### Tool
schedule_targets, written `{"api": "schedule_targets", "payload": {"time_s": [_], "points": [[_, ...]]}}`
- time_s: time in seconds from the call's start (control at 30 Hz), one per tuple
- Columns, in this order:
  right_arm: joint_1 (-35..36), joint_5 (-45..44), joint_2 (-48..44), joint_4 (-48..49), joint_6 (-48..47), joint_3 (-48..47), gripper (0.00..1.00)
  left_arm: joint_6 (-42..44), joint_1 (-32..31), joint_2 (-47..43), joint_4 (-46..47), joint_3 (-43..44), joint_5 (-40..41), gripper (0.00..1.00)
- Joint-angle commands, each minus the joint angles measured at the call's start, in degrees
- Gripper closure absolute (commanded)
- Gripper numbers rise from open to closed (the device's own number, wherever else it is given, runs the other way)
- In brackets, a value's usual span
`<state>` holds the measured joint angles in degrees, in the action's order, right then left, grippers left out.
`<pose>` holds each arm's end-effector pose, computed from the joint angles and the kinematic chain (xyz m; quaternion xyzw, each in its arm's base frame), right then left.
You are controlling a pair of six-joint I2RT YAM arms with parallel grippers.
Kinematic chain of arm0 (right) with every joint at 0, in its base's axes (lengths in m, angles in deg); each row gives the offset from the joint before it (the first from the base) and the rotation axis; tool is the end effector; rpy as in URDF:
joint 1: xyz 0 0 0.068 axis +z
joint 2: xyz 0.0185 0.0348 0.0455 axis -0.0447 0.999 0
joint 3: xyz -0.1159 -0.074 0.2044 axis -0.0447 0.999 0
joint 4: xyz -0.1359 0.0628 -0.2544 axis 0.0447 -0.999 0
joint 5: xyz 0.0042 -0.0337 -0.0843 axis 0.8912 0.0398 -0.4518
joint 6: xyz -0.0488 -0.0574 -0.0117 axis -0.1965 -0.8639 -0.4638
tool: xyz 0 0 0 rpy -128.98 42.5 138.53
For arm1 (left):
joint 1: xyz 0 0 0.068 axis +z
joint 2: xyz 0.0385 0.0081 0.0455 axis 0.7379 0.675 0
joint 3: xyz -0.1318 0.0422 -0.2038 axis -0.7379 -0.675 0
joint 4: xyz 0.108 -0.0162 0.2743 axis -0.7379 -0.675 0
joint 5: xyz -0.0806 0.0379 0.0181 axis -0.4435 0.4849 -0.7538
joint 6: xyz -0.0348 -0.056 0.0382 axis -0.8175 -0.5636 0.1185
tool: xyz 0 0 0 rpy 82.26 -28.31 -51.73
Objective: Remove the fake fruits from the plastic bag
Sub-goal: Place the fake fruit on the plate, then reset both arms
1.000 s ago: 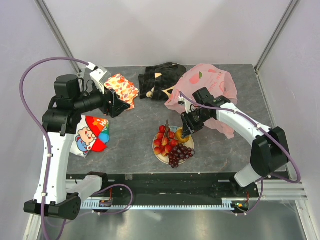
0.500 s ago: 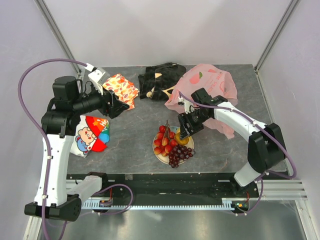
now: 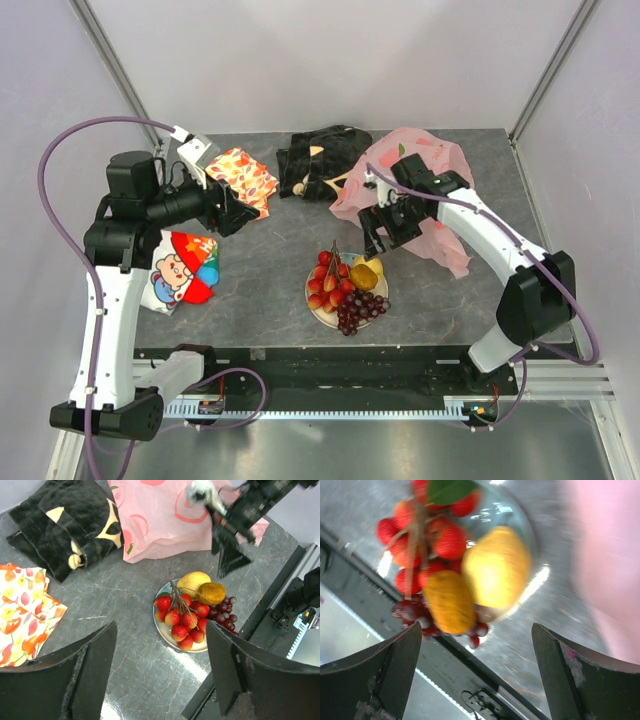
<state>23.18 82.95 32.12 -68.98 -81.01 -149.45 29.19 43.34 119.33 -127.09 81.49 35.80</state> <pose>0.3159 0.1820 0.2250 -0.2575 0.9261 0.2413 0.1331 0.2408 -0.0625 0.4297 0.2824 0.7606 -0.2985 0.5026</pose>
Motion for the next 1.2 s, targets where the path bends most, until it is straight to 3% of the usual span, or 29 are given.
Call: {"api": "schedule_targets", "payload": {"time_s": [0.0, 0.1, 0.23, 0.4, 0.47, 0.57, 0.7, 0.83, 1.17], "points": [[-6.7, -6.2, -4.0, -3.4, -2.0, -4.9, 0.02, -1.5, 0.3, 0.4, 2.7, -1.8, 0.1, 0.15], [-9.4, -8.7, -5.5, -0.2, -3.1, -7.5, 0.02, -1.5, 0.3, 0.6, 2.7, -3.9, 2.0, 0.01], [-10.5, -20.4, -8.7, 7.5, -1.4, -7.8, 0.02, -1.5, 0.3, 0.3, 4.0, -9.9, 6.3, 0.01], [-13.5, -17.9, -17.2, 15.1, 7.0, -0.2, 0.02, -7.6, 3.9, -4.1, 8.8, -21.9, 13.6, 0.01], [-14.7, -23.2, -19.4, 14.6, 7.3, 1.5, 0.02, -7.8, 4.1, -5.0, 9.6, -25.3, 13.7, 0.01], [-14.7, -31.4, -21.1, 13.6, 5.1, 2.6, 0.02, -7.8, 4.1, -5.1, 11.0, -27.1, 10.2, 0.01], [-14.7, -35.1, -21.7, 14.0, 2.9, 1.4, 0.02, -10.9, 4.1, -4.2, 12.1, -27.2, 6.1, 0.01], [-14.8, -37.0, -22.1, 14.5, -1.4, 0.8, 0.02, -11.3, 4.1, -3.8, 12.7, -26.2, 4.6, 0.01], [-15.1, -34.5, -20.2, 14.5, -2.1, -0.1, 0.02, -14.4, 4.0, -1.7, 16.2, -24.4, 8.2, 0.01]]}}
